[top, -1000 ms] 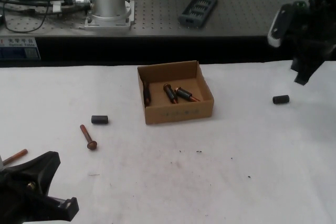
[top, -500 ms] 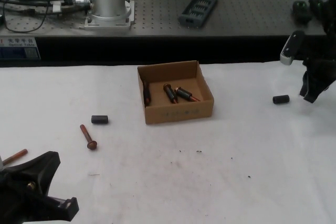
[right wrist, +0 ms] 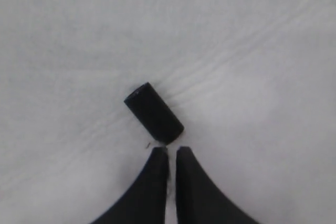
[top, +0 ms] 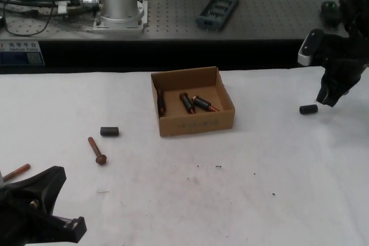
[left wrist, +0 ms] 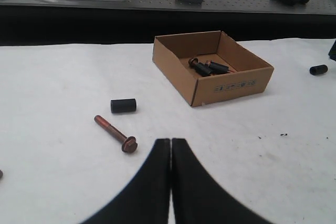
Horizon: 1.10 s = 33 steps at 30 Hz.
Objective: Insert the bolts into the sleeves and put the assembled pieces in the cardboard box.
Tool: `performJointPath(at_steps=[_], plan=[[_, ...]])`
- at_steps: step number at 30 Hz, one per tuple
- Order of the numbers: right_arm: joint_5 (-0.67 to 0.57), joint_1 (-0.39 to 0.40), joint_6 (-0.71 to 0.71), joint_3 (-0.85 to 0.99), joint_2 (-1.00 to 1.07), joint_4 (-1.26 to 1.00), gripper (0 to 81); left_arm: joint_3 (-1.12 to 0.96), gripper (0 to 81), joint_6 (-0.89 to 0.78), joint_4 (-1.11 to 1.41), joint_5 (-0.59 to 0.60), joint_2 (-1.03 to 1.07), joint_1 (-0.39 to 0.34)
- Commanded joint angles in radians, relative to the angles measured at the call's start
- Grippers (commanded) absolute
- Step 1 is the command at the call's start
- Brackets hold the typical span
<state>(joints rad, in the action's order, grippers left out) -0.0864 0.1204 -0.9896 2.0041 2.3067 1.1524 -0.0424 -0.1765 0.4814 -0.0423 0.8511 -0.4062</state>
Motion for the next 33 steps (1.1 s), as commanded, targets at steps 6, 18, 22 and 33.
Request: performJointPath(at_steps=[6, 18, 22, 33], plan=[[-0.01, 0.033, 0.01, 0.016, -0.004, 0.008, 21.4, -0.003, 0.6, 0.002, 0.014, 0.003, -0.009, -0.002], [0.039, 0.053, 0.018, 0.014, 0.027, 0.02, 26.3, -0.003, 0.6, 0.002, 0.014, 0.003, -0.009, -0.002], [0.075, 0.053, 0.017, 0.014, 0.061, 0.033, 26.1, -0.003, 0.6, 0.002, 0.014, 0.003, -0.009, -0.002], [0.071, 0.053, 0.006, 0.003, 0.073, 0.02, 1.7, -0.003, 0.6, 0.002, 0.014, 0.003, -0.009, -0.002]])
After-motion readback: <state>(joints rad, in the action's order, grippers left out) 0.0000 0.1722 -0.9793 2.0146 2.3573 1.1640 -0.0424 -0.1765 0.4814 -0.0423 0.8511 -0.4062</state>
